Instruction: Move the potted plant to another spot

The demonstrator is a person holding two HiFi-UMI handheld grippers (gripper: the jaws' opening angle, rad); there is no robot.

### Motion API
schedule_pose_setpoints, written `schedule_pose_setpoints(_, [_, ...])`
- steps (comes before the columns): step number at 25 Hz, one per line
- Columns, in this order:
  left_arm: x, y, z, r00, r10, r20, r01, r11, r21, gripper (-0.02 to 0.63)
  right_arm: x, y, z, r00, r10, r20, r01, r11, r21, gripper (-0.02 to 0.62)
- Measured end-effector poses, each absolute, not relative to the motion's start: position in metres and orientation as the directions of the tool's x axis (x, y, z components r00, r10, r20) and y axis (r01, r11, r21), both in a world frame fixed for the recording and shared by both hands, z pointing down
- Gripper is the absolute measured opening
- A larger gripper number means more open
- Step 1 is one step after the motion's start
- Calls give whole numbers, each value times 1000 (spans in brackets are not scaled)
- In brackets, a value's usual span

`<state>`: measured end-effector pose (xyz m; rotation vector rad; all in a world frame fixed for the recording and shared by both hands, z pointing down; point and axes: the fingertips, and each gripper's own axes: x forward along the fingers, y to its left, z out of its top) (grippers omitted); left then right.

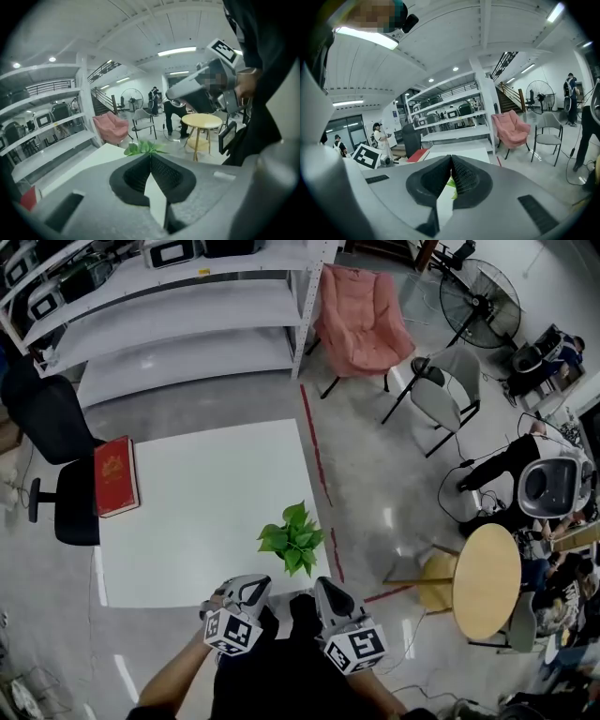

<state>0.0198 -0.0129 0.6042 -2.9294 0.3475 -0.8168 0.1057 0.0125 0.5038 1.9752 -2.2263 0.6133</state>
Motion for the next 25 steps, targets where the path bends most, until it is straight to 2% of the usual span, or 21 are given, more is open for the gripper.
schedule_pose_setpoints(4, [33,-17,622,811,-207,546,-149,-978,-148,20,115,-3,502,-200,-927,316,-965,130,-229,12])
schedule_pose_setpoints(7, [44,-21,638,775,-199,600,-80,-973,-218,20,124,-11,500,-228,-925,304,-960,161,-231,12])
schedule_pose_setpoints(12, [55,-25,672,663,-166,730,143,-929,-342,22,140,-13,499,-254,-921,295,-952,185,-242,12])
schedule_pose_setpoints(15, [61,-27,686,611,-149,778,242,-900,-362,25,148,-8,503,-259,-919,297,-950,186,-251,12])
schedule_pose_setpoints(18, [66,-29,701,554,-120,824,309,-889,-337,134,157,-4,506,-258,-919,298,-949,183,-257,12])
schedule_pose_setpoints(25, [71,-33,732,468,-133,874,412,-842,-349,137,176,1,509,-241,-927,288,-949,163,-270,12])
